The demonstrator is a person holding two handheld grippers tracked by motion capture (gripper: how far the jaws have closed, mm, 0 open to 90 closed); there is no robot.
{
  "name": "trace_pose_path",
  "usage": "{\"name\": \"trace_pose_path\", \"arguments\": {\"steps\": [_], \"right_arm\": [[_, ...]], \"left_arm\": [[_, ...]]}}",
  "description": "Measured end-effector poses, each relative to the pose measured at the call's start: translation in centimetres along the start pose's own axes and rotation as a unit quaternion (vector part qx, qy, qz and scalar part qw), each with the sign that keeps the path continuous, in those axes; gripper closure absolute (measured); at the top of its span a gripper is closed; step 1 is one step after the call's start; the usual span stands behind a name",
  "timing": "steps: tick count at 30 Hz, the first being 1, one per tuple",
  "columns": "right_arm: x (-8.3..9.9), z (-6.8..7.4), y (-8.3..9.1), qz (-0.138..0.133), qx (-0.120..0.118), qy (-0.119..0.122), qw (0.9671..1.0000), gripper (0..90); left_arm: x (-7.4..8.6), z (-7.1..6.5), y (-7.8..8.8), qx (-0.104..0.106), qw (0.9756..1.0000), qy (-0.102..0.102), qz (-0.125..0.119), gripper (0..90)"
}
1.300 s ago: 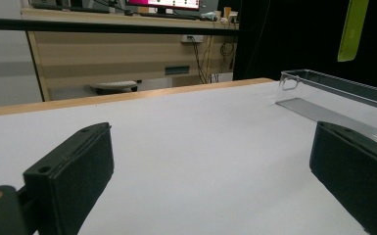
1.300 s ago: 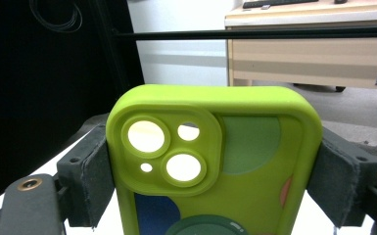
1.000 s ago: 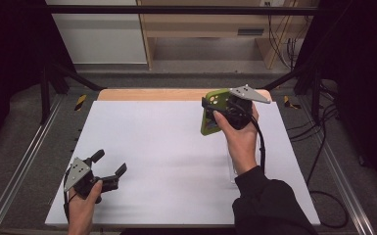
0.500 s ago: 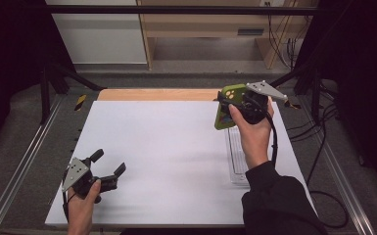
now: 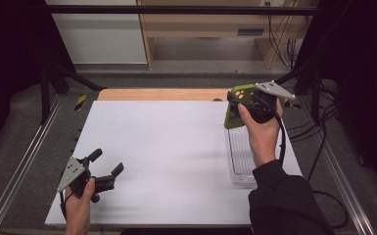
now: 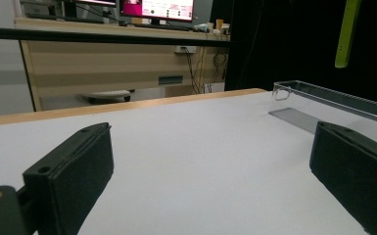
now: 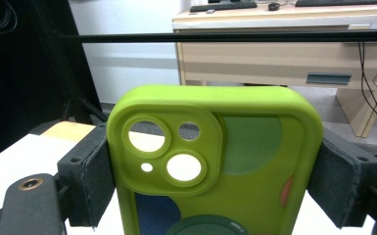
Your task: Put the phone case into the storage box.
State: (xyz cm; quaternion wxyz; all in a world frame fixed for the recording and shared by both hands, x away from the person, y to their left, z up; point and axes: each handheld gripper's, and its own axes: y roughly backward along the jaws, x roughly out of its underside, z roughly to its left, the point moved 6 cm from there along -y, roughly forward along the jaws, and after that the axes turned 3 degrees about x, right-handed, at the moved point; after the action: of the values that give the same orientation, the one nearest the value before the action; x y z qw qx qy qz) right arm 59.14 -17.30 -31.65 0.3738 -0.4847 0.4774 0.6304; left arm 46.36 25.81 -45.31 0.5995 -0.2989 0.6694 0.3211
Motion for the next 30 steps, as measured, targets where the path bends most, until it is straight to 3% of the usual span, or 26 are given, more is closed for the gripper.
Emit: {"name": "trace_pose_path", "arguments": {"steps": [12,30], "right_arm": [[0.1,-1.8,0.5,-0.005,0.015,-0.011,0.9998,16.5],[0.3,-4.1,0.0,-0.002,0.050,-0.008,0.9987,16.5]], "left_arm": [[0.2,-0.8,-0.5,0.016,0.9998,-0.006,0.013,2.0],[0.4,-1.0,-0.7,0.015,0.9996,-0.011,0.020,2.0]]}}
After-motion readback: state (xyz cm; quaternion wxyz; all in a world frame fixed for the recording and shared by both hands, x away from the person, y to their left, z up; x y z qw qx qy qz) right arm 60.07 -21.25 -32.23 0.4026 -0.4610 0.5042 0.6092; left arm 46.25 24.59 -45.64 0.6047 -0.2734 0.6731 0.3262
